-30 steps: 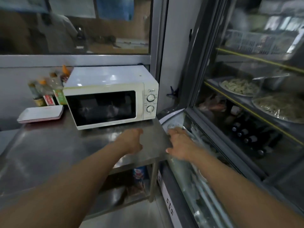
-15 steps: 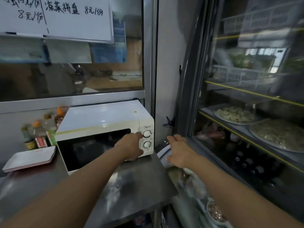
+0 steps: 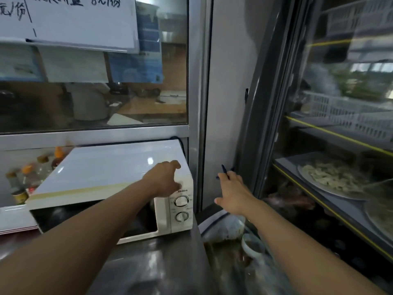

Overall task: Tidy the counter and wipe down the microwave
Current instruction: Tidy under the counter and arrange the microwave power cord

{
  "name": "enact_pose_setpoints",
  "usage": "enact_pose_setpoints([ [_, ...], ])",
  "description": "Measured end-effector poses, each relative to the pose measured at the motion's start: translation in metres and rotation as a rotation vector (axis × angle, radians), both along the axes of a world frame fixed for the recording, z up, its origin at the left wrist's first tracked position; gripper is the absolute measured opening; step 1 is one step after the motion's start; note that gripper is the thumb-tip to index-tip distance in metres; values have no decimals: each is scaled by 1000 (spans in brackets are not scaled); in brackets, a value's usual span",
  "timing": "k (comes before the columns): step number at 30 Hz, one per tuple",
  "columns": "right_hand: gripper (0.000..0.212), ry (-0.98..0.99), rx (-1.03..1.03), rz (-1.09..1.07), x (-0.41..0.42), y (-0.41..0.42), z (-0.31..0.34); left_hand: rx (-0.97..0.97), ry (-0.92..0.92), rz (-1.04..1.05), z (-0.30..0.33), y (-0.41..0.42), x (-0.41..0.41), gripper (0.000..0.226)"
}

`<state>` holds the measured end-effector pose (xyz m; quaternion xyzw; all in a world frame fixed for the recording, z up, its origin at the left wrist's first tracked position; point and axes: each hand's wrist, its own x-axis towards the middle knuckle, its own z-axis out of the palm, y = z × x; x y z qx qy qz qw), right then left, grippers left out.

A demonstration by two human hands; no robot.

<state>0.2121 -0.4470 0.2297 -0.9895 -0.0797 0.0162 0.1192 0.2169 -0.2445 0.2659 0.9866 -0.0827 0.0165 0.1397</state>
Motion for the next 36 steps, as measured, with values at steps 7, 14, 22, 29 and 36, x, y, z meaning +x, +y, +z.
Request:
enact_pose_setpoints([
  [7, 73, 13, 18, -5, 63, 17, -11, 23, -7, 17, -6, 12, 54, 61],
  [14, 71, -17, 115, -67, 113, 44, -20, 35, -25, -39, -10, 37, 111, 59],
  [22, 53, -12, 199, -143, 172, 51, -42, 9, -37, -83, -18, 45, 172, 55],
  [29, 51, -28, 260, -96, 242, 50, -66, -8, -59, -49, -23, 37, 227, 52],
  [36, 52, 56, 342, -33, 319, 39, -118, 66, -109, -13, -36, 15, 288, 47],
])
